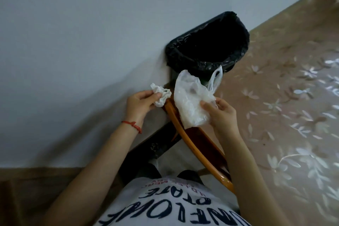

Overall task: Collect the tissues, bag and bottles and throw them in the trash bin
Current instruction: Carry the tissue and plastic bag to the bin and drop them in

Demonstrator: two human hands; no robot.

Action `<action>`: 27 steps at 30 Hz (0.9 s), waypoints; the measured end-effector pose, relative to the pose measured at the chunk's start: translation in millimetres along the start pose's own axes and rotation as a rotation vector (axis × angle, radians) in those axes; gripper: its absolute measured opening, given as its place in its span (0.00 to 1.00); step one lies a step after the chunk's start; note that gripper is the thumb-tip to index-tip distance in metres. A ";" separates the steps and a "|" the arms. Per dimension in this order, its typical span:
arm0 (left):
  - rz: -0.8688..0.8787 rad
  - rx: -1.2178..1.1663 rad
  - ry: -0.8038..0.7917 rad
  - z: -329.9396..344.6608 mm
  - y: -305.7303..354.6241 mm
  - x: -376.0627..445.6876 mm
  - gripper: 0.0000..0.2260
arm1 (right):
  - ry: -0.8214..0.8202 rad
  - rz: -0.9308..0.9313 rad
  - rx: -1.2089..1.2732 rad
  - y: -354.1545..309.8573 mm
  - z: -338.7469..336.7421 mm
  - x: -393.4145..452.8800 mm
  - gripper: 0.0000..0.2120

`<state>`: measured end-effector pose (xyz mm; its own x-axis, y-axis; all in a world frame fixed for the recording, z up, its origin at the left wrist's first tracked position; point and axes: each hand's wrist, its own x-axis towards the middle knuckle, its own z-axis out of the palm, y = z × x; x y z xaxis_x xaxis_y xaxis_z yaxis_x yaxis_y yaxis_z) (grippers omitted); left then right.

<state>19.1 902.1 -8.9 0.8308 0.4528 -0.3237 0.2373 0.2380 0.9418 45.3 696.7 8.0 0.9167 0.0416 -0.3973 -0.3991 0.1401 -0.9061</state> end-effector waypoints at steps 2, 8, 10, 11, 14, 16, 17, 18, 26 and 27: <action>0.000 0.044 -0.067 6.4 6.4 14.2 0.04 | 0.084 -0.002 0.025 -0.6 -0.5 0.2 0.09; -0.008 0.134 -0.243 23.9 20.8 40.1 0.04 | 0.273 -0.017 0.092 0.2 -1.7 -4.8 0.09; -0.014 0.142 -0.287 27.6 24.6 44.6 0.03 | 0.304 -0.024 0.122 -0.9 -0.5 -6.3 0.09; -0.014 0.137 -0.310 29.5 26.7 46.5 0.04 | 0.313 -0.029 0.134 -1.8 -0.2 -6.4 0.09; -0.022 0.107 -0.353 35.2 31.7 51.9 0.05 | 0.328 -0.048 0.154 -6.3 0.0 -3.9 0.10; -0.023 0.103 -0.360 39.7 34.5 55.8 0.04 | 0.322 -0.067 0.188 -10.6 -0.3 0.6 0.10; -0.024 0.106 -0.357 42.1 35.8 57.8 0.04 | 0.313 -0.077 0.197 -13.1 -0.5 3.6 0.10; -0.024 0.110 -0.350 43.9 37.0 59.7 0.04 | 0.302 -0.084 0.204 -16.5 -0.4 7.1 0.10; -0.055 0.042 -0.342 50.6 45.7 68.7 0.04 | 0.247 -0.177 0.180 -69.8 8.2 50.7 0.13; -0.056 0.040 -0.339 50.8 46.3 69.9 0.04 | 0.243 -0.197 0.179 -77.5 11.2 57.2 0.12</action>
<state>113.7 901.2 16.7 0.9345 0.1267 -0.3328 0.3011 0.2177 0.9284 128.9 699.2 57.1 0.9359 -0.2370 -0.2605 -0.1863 0.2944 -0.9373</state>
